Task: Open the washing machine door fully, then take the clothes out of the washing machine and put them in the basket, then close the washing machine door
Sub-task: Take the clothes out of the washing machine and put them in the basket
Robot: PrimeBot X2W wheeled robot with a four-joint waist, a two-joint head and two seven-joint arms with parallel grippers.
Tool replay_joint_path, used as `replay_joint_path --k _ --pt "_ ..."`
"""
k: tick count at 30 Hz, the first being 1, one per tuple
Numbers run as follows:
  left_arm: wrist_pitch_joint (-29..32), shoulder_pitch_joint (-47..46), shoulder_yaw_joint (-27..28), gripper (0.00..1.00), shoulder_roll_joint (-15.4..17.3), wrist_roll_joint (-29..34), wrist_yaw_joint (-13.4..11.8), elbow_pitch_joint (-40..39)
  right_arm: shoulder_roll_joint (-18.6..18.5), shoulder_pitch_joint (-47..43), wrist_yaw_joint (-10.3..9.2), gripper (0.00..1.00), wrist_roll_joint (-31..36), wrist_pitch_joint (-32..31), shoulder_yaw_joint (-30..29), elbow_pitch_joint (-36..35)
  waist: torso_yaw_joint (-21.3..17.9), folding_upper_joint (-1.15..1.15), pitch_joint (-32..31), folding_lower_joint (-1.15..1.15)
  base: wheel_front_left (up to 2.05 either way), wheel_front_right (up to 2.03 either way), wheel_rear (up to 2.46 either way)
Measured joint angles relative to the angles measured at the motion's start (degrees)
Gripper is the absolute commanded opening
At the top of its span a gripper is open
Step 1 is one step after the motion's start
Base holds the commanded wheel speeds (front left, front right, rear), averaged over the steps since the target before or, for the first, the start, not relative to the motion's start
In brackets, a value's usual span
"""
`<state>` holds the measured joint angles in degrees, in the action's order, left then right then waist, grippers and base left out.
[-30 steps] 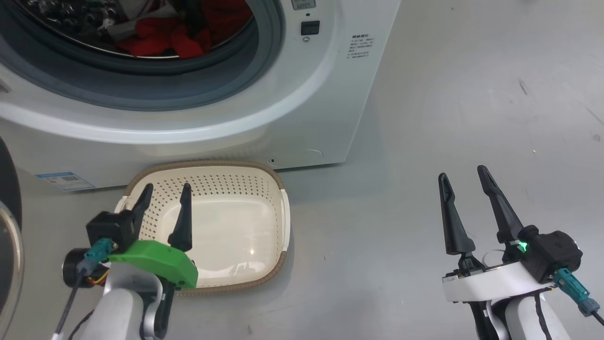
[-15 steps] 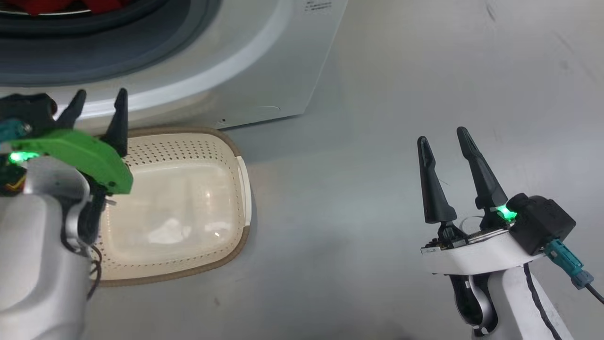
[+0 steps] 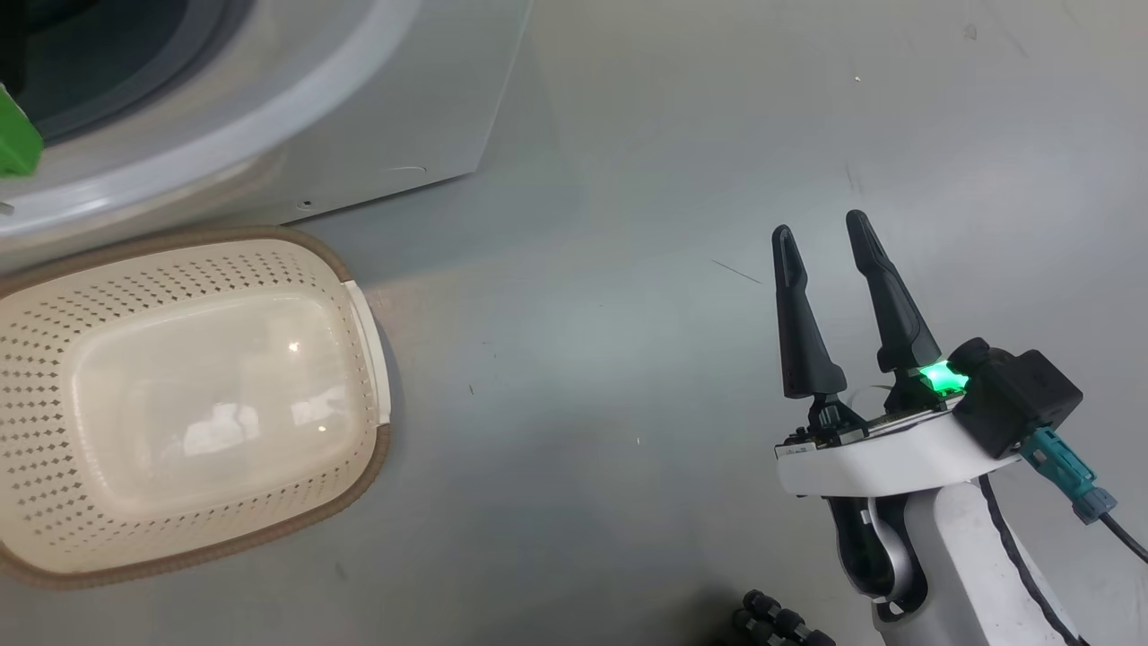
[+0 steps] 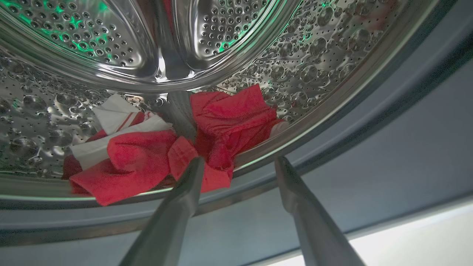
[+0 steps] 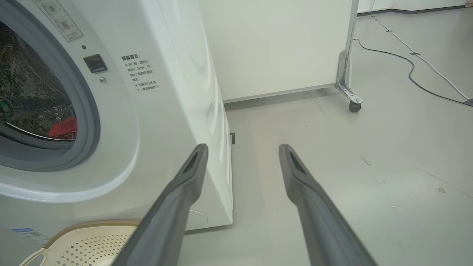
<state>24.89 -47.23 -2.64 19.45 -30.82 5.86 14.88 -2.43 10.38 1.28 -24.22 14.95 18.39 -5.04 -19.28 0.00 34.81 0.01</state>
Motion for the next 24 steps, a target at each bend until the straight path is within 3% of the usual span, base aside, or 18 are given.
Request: replay_joint_path --k 11,24 --pt "6.16 -8.33 3.05 1.0 3.61 -2.64 -0.1 1.82 0.03 2.46 -0.45 1.0 -1.91 0.0 2.83 -0.3 -3.63 0.0 3.54 0.0 0.0 0.0 0.0" --pt "12.14 -12.19 2.12 1.0 6.14 -2.3 -0.62 5.56 0.04 3.81 -1.44 1.0 -3.5 0.0 3.26 -0.54 -6.34 0.0 6.35 -0.01 0.0 0.0 0.0"
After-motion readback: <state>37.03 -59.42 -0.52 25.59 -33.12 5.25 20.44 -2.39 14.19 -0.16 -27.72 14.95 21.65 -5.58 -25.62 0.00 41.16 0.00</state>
